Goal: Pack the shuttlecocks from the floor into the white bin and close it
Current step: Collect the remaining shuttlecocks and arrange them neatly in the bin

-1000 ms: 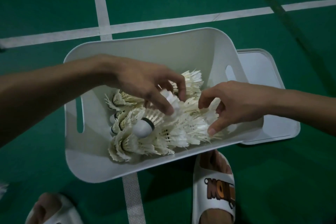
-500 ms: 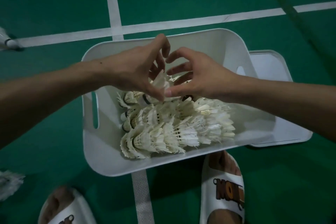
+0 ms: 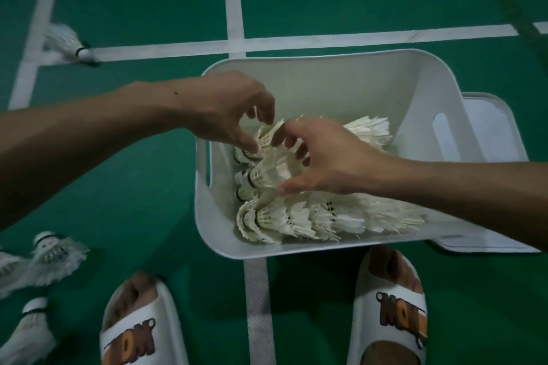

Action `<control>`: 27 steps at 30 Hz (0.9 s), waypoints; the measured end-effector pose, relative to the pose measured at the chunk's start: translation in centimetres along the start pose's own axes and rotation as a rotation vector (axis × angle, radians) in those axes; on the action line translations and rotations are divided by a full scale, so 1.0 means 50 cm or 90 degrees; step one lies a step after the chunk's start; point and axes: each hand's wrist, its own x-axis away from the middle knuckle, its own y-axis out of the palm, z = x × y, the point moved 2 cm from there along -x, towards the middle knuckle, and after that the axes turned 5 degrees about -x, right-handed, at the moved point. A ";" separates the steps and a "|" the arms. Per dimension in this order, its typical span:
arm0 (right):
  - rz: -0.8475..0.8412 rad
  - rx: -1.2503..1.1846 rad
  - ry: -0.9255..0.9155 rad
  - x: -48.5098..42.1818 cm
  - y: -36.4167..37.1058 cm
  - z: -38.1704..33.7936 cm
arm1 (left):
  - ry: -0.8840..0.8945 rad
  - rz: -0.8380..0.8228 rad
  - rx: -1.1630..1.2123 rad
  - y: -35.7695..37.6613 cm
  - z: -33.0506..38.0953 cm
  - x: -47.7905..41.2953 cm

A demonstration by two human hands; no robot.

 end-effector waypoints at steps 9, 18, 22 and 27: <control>0.016 0.052 -0.016 -0.049 0.058 -0.038 | 0.057 0.112 -0.010 -0.003 -0.038 0.075; 0.036 0.064 0.021 -0.090 0.053 -0.059 | 0.032 0.258 0.016 -0.004 -0.077 0.137; 0.015 0.079 0.042 -0.082 0.070 -0.057 | 0.008 0.269 0.045 0.011 -0.093 0.155; 0.011 0.090 0.034 -0.075 0.070 -0.056 | -0.010 0.274 0.083 0.028 -0.097 0.161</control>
